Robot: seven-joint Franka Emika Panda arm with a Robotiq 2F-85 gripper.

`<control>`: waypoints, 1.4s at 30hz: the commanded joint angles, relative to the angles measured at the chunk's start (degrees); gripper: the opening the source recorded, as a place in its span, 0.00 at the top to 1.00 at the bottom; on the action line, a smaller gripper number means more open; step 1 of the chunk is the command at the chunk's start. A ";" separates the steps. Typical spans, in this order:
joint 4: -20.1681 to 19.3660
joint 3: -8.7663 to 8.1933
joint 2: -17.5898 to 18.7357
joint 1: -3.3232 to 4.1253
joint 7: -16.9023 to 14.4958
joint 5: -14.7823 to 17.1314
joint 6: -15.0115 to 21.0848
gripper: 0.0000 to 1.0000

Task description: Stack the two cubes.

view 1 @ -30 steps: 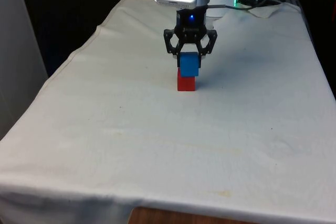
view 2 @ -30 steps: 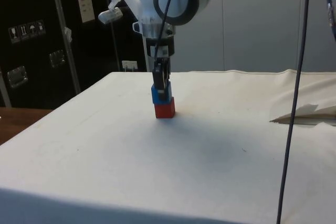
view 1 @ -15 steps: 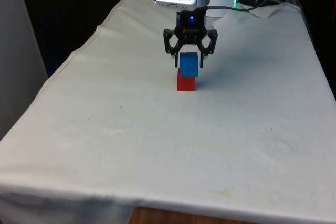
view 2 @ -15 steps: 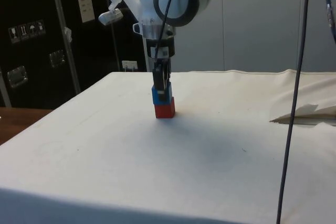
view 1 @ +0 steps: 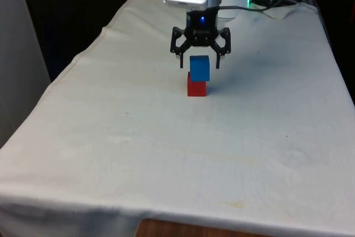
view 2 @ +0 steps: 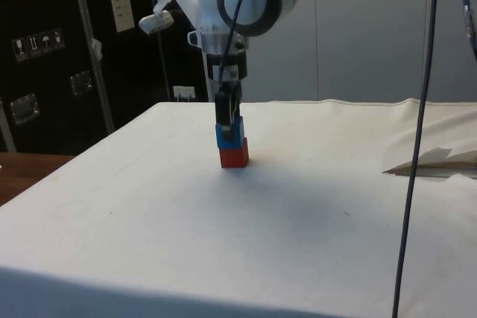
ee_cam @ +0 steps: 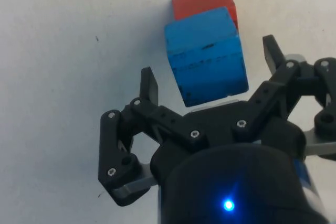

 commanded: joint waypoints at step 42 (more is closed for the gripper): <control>0.97 -0.17 -9.74 0.06 0.06 -0.23 -7.28 0.00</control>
